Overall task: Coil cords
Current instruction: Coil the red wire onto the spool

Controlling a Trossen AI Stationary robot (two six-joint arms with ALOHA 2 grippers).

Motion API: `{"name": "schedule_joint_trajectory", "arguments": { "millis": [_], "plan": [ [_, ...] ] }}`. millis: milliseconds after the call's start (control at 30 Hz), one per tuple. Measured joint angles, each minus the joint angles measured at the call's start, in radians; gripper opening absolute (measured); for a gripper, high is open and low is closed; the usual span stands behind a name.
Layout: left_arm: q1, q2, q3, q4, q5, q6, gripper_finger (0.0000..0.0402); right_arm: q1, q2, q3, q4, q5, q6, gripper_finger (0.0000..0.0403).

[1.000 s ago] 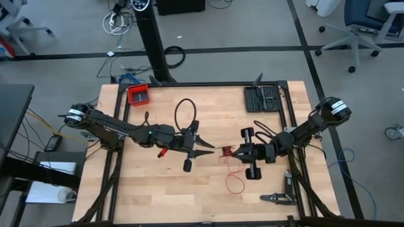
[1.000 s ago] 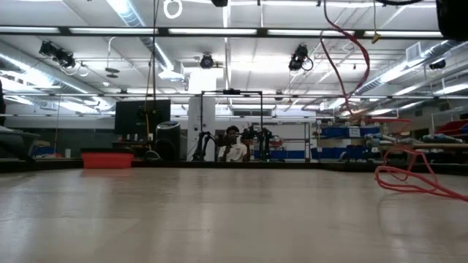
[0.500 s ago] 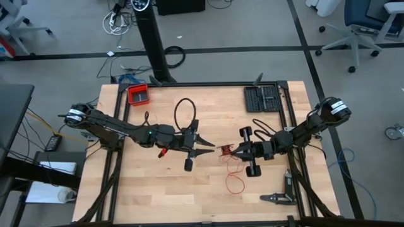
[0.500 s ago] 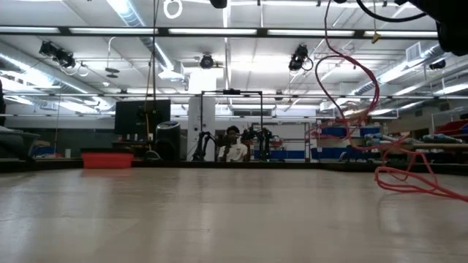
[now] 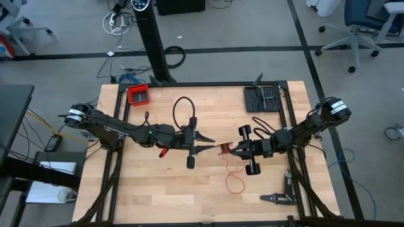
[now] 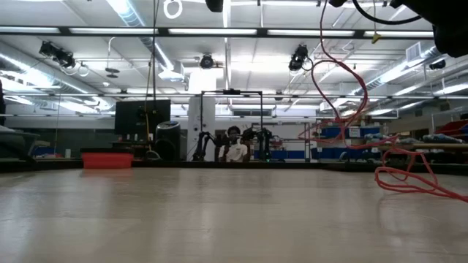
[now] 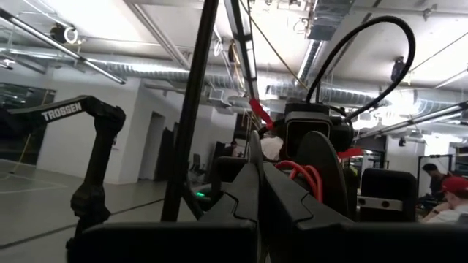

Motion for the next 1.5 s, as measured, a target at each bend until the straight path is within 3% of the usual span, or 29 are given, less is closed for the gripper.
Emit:
{"name": "schedule_joint_trajectory", "arguments": {
  "millis": [933,1000,1100,1300,1500],
  "plan": [
    [0.000,0.042,-0.001,0.132,0.002,-0.020,0.0084,-0.043,0.000,0.033,-0.080,0.014,0.052,0.0003],
    [0.000,0.042,-0.001,0.129,0.002,-0.011,0.0071,-0.043,0.001,0.033,-0.081,0.015,0.055,0.0003],
    [-0.002,0.042,-0.001,0.119,-0.001,0.017,0.0018,-0.042,0.000,0.033,-0.084,0.012,0.073,0.0012],
    [-0.002,0.042,-0.001,0.107,-0.024,0.026,0.0003,-0.040,0.000,0.033,-0.103,0.013,0.113,0.0050],
    [-0.002,0.043,-0.001,0.074,-0.050,0.026,0.0001,0.056,-0.042,0.033,-0.105,0.176,0.016,0.0067]
  ]
}}
